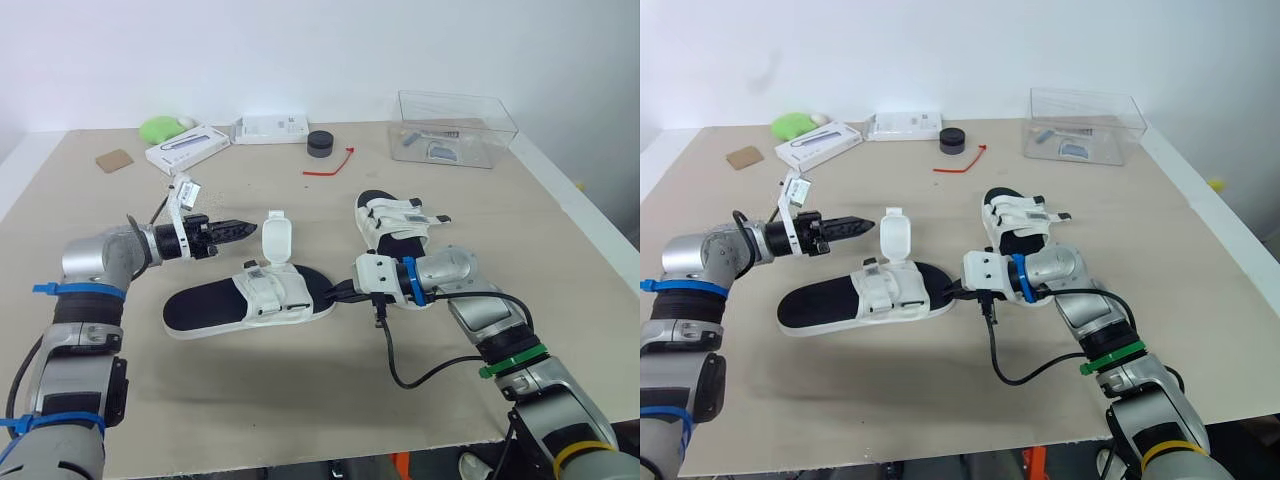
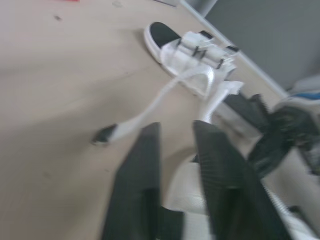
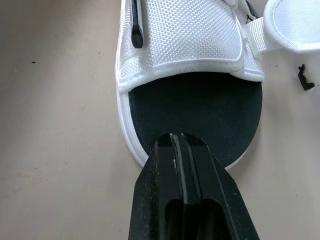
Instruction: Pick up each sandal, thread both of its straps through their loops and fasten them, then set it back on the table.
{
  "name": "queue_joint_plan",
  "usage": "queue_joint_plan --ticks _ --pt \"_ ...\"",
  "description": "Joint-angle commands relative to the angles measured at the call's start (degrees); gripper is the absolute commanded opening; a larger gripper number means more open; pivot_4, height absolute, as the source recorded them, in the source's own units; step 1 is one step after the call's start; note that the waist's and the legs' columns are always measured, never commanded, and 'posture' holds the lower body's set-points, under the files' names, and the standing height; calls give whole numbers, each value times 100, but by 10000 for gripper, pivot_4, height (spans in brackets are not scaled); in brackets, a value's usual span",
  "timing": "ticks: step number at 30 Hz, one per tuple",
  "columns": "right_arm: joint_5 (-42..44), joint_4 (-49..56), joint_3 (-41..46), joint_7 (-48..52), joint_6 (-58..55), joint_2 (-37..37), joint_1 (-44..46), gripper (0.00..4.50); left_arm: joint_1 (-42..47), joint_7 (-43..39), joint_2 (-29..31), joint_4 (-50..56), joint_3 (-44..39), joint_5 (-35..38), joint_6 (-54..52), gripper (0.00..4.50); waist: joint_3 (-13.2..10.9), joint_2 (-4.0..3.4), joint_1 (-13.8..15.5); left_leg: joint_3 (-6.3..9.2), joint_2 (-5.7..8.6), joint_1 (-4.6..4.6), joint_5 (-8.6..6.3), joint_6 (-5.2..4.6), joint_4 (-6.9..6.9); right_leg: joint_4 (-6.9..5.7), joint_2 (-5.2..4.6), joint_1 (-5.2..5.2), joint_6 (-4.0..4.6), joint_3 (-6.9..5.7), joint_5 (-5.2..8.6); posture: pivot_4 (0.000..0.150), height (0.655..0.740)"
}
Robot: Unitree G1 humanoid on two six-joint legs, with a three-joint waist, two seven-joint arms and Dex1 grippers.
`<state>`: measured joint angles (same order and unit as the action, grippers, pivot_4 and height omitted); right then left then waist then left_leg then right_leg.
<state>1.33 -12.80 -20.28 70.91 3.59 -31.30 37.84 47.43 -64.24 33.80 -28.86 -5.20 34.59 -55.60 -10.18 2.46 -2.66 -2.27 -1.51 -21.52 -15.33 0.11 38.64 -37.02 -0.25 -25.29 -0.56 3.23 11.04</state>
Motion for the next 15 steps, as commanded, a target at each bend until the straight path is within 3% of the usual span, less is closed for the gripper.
queue_joint_plan --ticks 1,4,15 --pt "-126 -45 1 -21 -15 -67 10 0 182 -103 16 34 -173 293 -488 34888 0 0 0 2 0 0 0 0 0 0 0 0 0 1 0 1500 7400" --pt "-129 -50 15 -19 -9 -90 13 0 302 166 -224 -211 -486 554 -929 44467 0 1 1 4 -1 1 0 0 0 -1 0 0 0 0 0 1500 7400" --pt "-187 -132 -2 -26 72 -78 58 0 951 872 -911 -1277 -1011 662 -1254 44467 1 1 1 5 3 0 0 1 3 -1 -3 2 -2 2 -2 1500 7400"
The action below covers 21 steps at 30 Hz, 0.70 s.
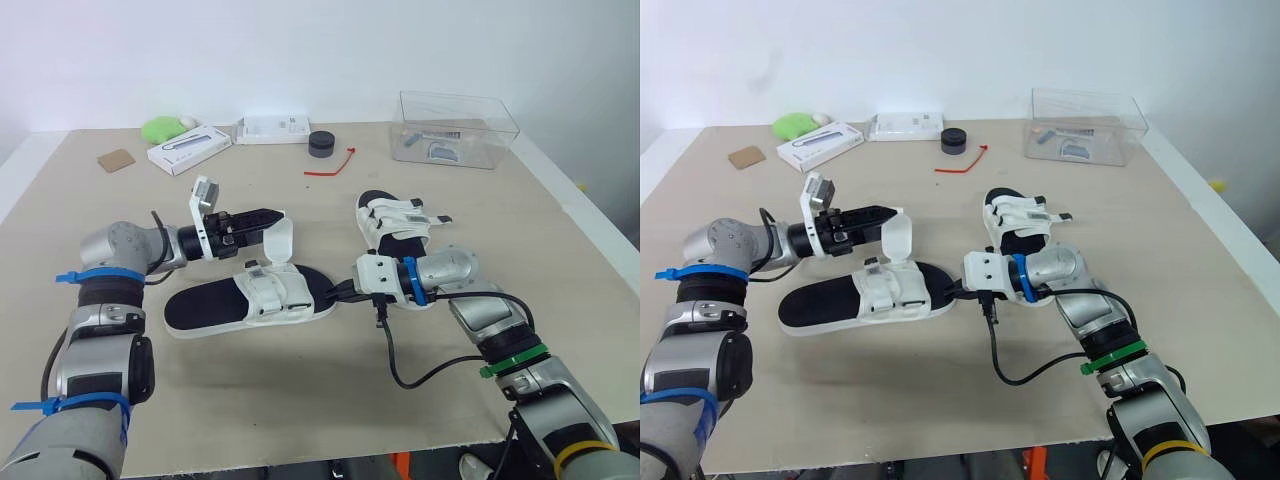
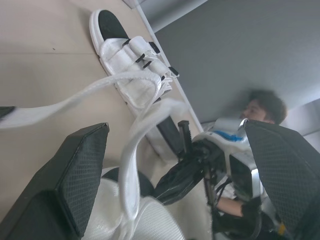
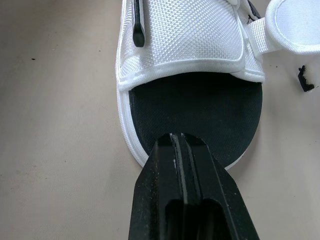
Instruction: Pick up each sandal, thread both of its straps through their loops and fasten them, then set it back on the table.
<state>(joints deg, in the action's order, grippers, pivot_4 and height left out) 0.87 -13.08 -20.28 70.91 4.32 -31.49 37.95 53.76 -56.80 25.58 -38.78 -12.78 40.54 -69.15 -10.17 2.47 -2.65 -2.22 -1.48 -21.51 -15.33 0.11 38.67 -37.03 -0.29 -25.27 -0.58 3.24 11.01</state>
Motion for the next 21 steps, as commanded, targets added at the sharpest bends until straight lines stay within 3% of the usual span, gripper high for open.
queue_joint_plan --ticks 1,7,19,20,21 --pt "-146 -116 -5 -30 9 -53 52 0 403 202 -150 -442 -332 68 178 44467 0 0 0 0 1 0 0 0 0 0 0 0 0 0 -1 1500 7400" --pt "-168 -141 -14 -60 49 -37 55 0 930 766 -455 -1541 -624 -191 1130 44467 0 1 1 1 5 0 4 6 1 0 -2 1 -4 0 -5 1500 7400" --pt "-197 -79 3 -86 74 -101 16 0 1395 907 -613 -2529 -651 -766 2462 44467 0 1 -1 -2 13 0 6 11 0 1 -7 0 -12 6 -9 1500 7400" --pt "-203 -78 3 -86 80 -102 14 0 1406 895 -611 -2556 -639 -817 2552 39560 0 1 -1 -2 12 0 7 11 0 1 -8 0 -12 6 -9 1500 7400" --pt "-210 -79 3 -87 85 -101 12 0 1420 890 -609 -2591 -648 -851 2626 38526 0 1 0 -1 12 -1 7 12 0 1 -8 0 -12 5 -9 1500 7400"
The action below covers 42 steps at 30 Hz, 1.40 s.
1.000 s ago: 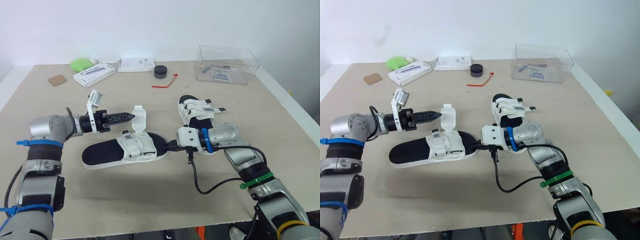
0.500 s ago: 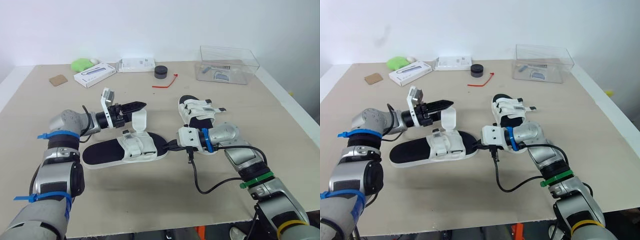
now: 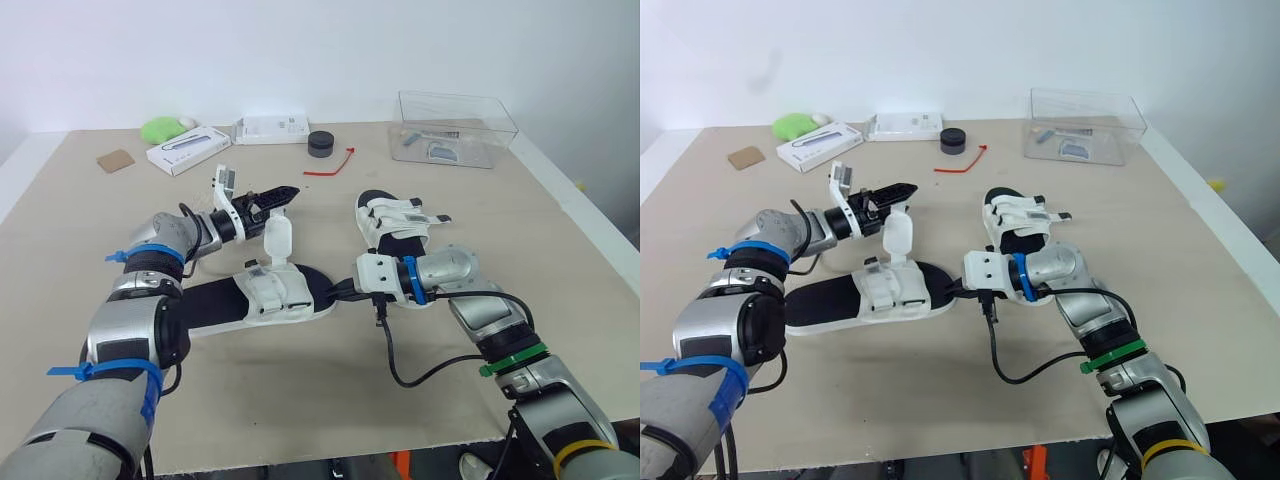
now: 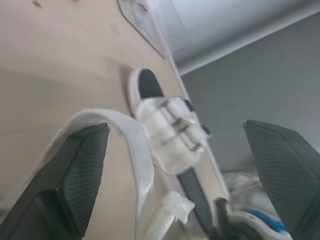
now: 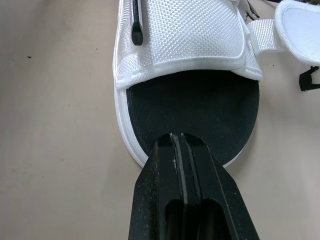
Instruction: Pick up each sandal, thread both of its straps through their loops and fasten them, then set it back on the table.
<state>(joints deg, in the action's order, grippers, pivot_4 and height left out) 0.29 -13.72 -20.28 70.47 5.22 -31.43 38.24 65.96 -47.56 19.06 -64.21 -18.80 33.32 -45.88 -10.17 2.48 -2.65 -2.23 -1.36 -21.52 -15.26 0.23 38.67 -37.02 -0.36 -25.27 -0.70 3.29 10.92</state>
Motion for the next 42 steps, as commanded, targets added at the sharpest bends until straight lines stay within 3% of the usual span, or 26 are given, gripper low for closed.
queue_joint_plan --ticks 1,7,8,9,15,19,25,28,32,37,42 --pt "-158 -16 3 -43 0 -106 -18 0 214 -45 41 -80 -68 -156 386 34329 0 0 0 0 1 0 1 1 0 0 0 0 0 0 0 1500 7400" --pt "-170 -24 1 -29 31 -124 -13 0 234 -421 -4 19 141 -499 933 8243 0 0 1 0 2 -2 2 4 0 0 -2 0 -3 0 -2 1500 7400" --pt "-172 -27 1 -27 38 -127 -13 0 216 -511 -19 77 200 -560 1002 6727 0 0 0 -1 3 -2 2 4 0 1 -2 0 -3 -1 -2 1500 7400" --pt "-176 -27 -2 -24 44 -130 -13 0 190 -593 -31 151 250 -609 1102 593 0 0 1 -1 4 -3 3 4 0 1 -2 0 -3 -1 -1 1500 7400" --pt "-171 30 -5 11 25 -146 -49 0 -454 -1405 -14 1609 1236 -1339 2378 217 -1 0 0 -2 4 -3 3 5 -2 2 -3 0 -4 2 -2 1500 7400" --pt "-165 33 4 37 24 -172 -63 0 -1493 -1822 371 3370 2184 -2423 5227 217 -1 0 2 -7 2 0 2 8 -8 3 -5 -1 17 14 -14 1500 7400" --pt "-145 35 -8 83 18 -207 -74 0 -2166 -2064 1014 4021 2695 -3069 9098 217 0 2 22 -17 3 2 3 7 -7 6 -20 -1 29 19 -27 1500 7400" --pt "-146 -3 -32 103 41 -198 -65 0 -2308 -2042 1260 4167 2850 -3067 10025 217 1 2 24 -24 5 4 9 -3 -7 11 -31 4 15 21 -32 1500 7400" --pt "-161 -89 -77 113 80 -128 -6 0 -2438 -1994 1545 4215 3151 -3276 10454 217 1 2 18 -45 5 5 10 -6 -6 13 -32 3 -23 32 -17 1500 7400" --pt "-178 -176 -92 135 144 -87 45 0 -2503 -1889 1635 4475 3282 -3039 9961 13999 1 2 12 -63 0 7 10 -8 -5 13 -27 2 -24 31 -17 1500 7400" --pt "-193 -248 -92 148 214 -91 59 0 -2663 -1988 1820 5131 3289 -2743 9109 36254 1 2 9 -65 -12 7 10 -10 -5 13 -16 1 -22 32 -17 1500 7400"
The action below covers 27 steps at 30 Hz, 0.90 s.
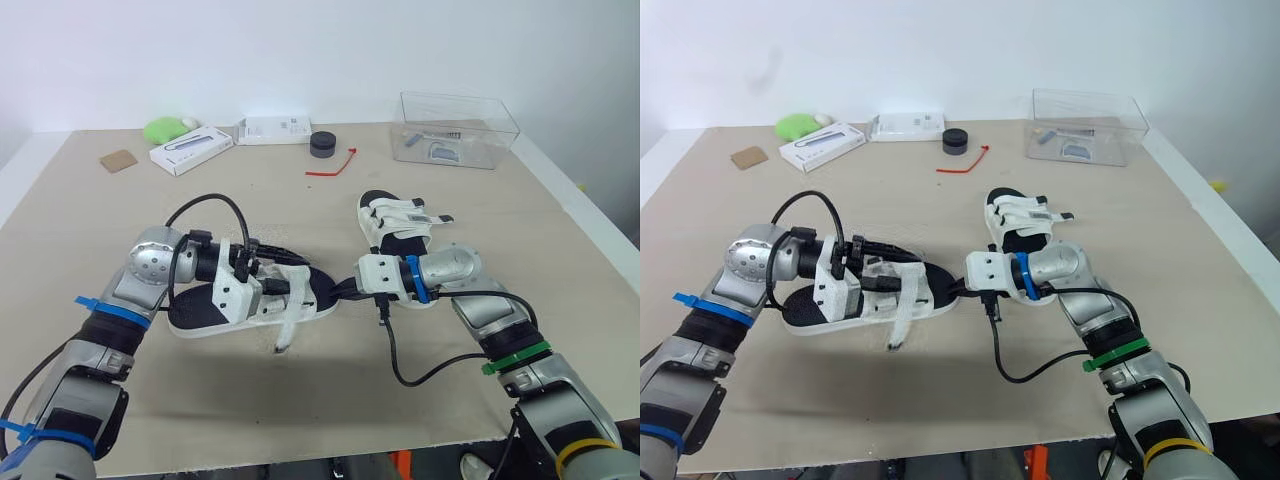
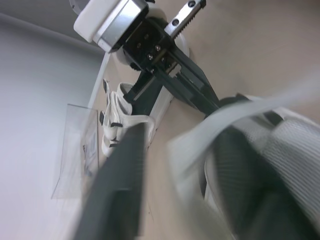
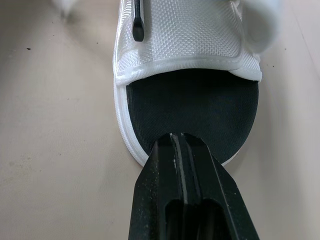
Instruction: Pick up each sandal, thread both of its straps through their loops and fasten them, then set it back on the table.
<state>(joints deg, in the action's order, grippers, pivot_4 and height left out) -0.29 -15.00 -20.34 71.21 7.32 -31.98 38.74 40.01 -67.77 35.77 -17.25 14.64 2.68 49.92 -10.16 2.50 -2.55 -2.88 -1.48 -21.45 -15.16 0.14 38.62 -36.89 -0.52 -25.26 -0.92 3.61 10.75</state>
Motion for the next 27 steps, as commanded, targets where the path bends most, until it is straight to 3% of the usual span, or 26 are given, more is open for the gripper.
queue_joint_plan --ticks 1,6,10,12,14,19,22,27 --pt "-131 -120 -86 77 6 -37 8 0 -103 -19 220 556 -93 471 -833 36254 0 0 -2 0 -2 0 0 0 0 0 2 0 0 0 0 1500 7400" --pt "-117 -139 -82 95 28 -53 8 0 -207 -231 634 1084 -329 1135 -2602 36254 0 0 -6 1 -7 3 0 0 0 -2 10 -1 2 -2 1 1500 7400" --pt "-113 -186 -90 113 60 -52 27 0 -462 -487 1424 952 -590 1039 -3585 36254 0 -1 -10 -1 -7 5 -1 -1 -2 -3 15 -2 9 -2 5 1500 7400" --pt "-112 -212 -109 130 83 -37 34 0 -607 -596 1793 1081 -756 1343 -4625 36254 -1 -1 -12 0 -7 6 -2 -3 -3 -3 21 -4 13 -3 8 1500 7400" --pt "-113 -243 -121 146 102 -15 49 0 -737 -503 2157 1810 -1119 2904 -7260 36254 -1 1 -14 3 -18 4 -3 -5 -4 -8 25 -7 20 -9 12 1500 7400" --pt "-126 -363 -121 160 151 53 106 0 -2024 -566 2805 3735 -1691 5093 -9785 36254 -3 7 -19 12 -25 7 -12 -8 -5 -8 20 -8 18 -10 24 1500 7400" --pt "-136 -423 -140 155 193 102 130 0 -2868 -136 2687 4641 -1905 5578 -10164 36254 -3 7 -46 12 -27 25 -22 -9 -9 -17 23 -6 27 4 37 1500 7400" --pt "-138 -445 -155 152 210 137 124 0 -3006 1110 1690 4973 -1472 5158 -10093 36254 3 15 -5 16 -21 32 -9 4 -6 -25 40 5 68 -14 47 1500 7400"
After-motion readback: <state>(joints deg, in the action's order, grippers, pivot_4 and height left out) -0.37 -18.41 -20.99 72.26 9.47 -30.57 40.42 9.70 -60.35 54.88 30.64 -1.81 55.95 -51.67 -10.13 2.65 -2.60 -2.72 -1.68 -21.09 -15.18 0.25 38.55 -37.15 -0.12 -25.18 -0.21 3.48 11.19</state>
